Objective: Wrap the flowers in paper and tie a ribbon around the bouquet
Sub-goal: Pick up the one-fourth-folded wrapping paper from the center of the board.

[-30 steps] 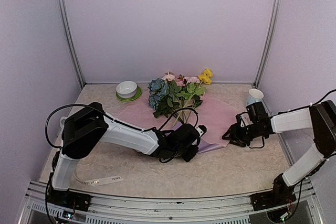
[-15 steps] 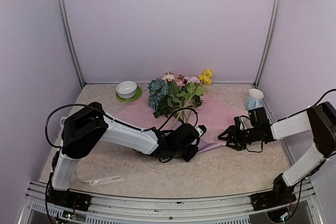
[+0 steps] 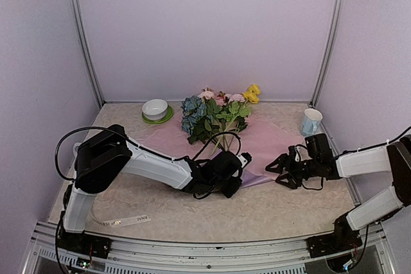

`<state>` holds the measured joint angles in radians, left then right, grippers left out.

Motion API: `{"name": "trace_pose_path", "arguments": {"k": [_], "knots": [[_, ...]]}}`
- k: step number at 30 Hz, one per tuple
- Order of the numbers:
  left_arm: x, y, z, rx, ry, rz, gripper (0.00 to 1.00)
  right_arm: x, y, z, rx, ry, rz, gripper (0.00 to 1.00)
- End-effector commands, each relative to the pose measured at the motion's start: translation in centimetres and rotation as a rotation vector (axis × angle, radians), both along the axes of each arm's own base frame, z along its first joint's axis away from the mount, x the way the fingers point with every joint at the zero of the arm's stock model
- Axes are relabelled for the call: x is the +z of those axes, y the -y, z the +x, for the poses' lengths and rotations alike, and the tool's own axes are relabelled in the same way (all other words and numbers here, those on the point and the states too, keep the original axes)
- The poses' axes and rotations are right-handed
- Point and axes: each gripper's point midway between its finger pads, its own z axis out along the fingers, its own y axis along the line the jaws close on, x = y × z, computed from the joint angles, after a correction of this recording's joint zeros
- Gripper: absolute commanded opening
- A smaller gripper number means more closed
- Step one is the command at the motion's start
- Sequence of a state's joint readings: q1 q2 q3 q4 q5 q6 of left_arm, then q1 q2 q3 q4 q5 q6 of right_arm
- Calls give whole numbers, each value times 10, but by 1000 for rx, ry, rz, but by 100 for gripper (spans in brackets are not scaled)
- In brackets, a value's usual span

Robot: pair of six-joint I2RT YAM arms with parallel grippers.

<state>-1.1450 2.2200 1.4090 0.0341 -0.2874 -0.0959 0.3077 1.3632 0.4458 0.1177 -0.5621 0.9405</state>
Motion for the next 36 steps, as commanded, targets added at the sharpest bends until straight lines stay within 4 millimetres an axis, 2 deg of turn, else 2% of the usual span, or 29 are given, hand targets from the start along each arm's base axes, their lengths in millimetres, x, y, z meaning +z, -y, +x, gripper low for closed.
{"name": "trace_pose_path", "arguments": {"k": [1, 6, 12, 14, 17, 19, 22, 25, 29, 36], "knots": [[-28, -25, -1, 9, -39, 85, 36, -20, -1, -16, -36, -123, -17, 75], [-34, -30, -2, 24, -52, 84, 36, -32, 0, -20, -86, -173, -10, 75], [-37, -29, -8, -2, -60, 71, 36, -50, -20, -22, -24, -255, -55, 72], [-36, -28, -8, -5, -54, 67, 36, -58, -21, -24, -19, -277, -86, 65], [-33, -27, -6, -5, -46, 56, 36, -67, -16, -24, -37, -299, -127, 50], [-32, -27, -7, -10, -45, 48, 36, -67, -10, -22, -63, -288, -159, 38], [-33, -27, -9, -20, -48, 44, 36, -68, -2, -18, -98, -265, -202, 26], [-36, -30, -8, -21, -52, 49, 36, -68, -1, -11, -94, -248, -226, 19], [-39, -36, -3, -1, -61, 53, 36, -65, -5, -6, -65, -229, -246, 0], [-44, -40, 4, 31, -90, 54, 36, -43, -7, -1, -19, -143, -356, 0]]}}
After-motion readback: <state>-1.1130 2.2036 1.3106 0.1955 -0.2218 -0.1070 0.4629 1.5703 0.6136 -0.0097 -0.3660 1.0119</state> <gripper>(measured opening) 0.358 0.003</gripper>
